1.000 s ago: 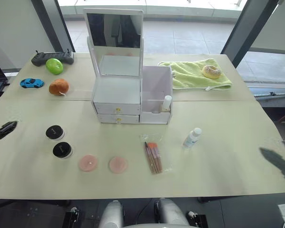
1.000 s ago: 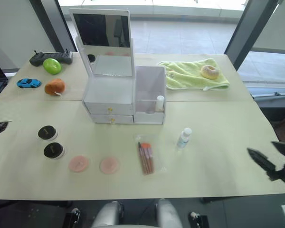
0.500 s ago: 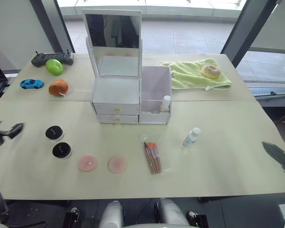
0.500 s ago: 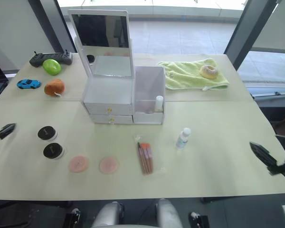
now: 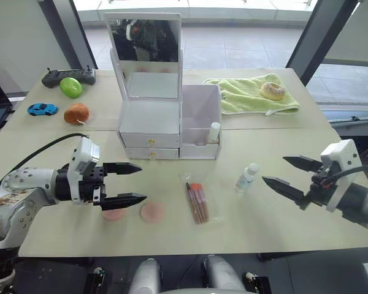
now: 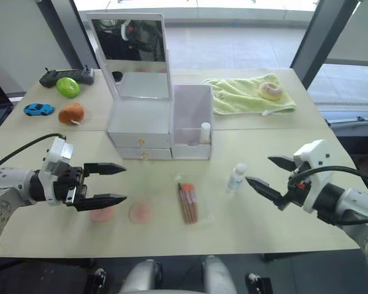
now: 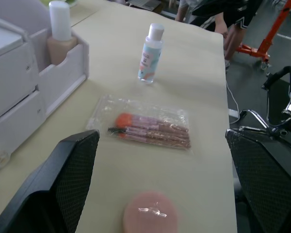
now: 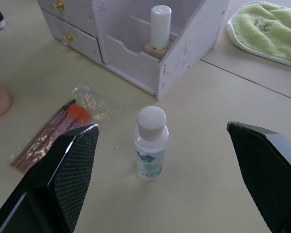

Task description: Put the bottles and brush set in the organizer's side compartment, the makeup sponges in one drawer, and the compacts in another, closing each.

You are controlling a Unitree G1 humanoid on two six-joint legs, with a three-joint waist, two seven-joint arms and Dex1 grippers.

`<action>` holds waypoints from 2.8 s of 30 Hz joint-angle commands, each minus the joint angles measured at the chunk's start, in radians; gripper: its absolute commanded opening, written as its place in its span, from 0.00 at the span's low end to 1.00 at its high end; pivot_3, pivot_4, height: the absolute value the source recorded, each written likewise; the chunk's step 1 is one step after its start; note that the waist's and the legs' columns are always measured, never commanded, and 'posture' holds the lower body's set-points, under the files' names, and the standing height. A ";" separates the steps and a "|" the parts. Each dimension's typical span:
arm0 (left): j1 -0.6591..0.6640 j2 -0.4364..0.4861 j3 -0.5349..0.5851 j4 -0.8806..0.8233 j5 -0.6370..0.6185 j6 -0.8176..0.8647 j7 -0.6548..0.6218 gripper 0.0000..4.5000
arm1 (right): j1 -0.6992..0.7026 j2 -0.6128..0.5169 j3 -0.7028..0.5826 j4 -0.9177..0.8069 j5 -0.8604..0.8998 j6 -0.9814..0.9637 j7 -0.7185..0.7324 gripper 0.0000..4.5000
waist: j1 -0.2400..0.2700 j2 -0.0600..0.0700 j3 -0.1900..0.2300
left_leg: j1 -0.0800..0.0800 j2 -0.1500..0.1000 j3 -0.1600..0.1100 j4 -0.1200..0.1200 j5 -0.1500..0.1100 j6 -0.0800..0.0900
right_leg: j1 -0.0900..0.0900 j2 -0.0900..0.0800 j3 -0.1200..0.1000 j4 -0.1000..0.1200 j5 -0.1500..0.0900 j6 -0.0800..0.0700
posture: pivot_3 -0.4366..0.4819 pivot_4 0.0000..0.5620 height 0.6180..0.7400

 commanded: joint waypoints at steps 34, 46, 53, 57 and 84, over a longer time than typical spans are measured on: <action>-0.038 -0.087 -0.080 -0.061 0.044 -0.031 0.093 1.00 | -0.114 0.156 0.232 0.195 -0.169 -0.138 -0.019 0.41 | -0.002 0.001 -0.001 | -0.001 0.000 -0.001 0.001 0.000 0.000 | 0.000 0.001 0.000 0.000 0.000 0.000 | 0.48 0.27 1.00; -0.046 -0.087 -0.077 -0.061 0.039 -0.023 0.102 1.00 | -0.171 0.146 0.203 0.120 -0.114 -0.106 -0.020 0.34 | -0.003 0.001 -0.001 | -0.001 0.000 -0.001 0.001 0.000 0.000 | 0.000 0.001 0.000 0.000 0.001 0.000 | 0.48 0.27 1.00; -0.095 -0.099 -0.073 0.017 0.074 -0.041 0.126 1.00 | -0.495 0.107 0.247 0.068 0.061 0.063 -0.077 0.34 | -0.007 0.004 -0.001 | 0.000 0.000 -0.002 0.001 0.000 0.000 | 0.000 0.002 0.000 0.001 0.001 0.000 | 0.48 0.27 1.00; -0.110 -0.108 -0.074 0.029 0.076 -0.042 0.133 1.00 | -0.590 0.073 0.290 0.110 0.041 0.110 -0.080 0.34 | 0.002 0.003 -0.002 | -0.001 0.000 -0.003 0.002 0.000 0.001 | 0.000 0.002 -0.001 0.000 0.001 -0.001 | 0.48 0.27 1.00; -0.146 -0.123 -0.095 -0.019 0.037 0.039 0.184 1.00 | -0.188 0.086 0.245 0.251 -0.140 -0.065 0.011 0.84 | -0.002 0.002 -0.002 | -0.001 -0.001 -0.002 0.003 0.000 0.001 | 0.001 0.001 0.000 0.001 0.001 0.000 | 0.48 0.27 1.00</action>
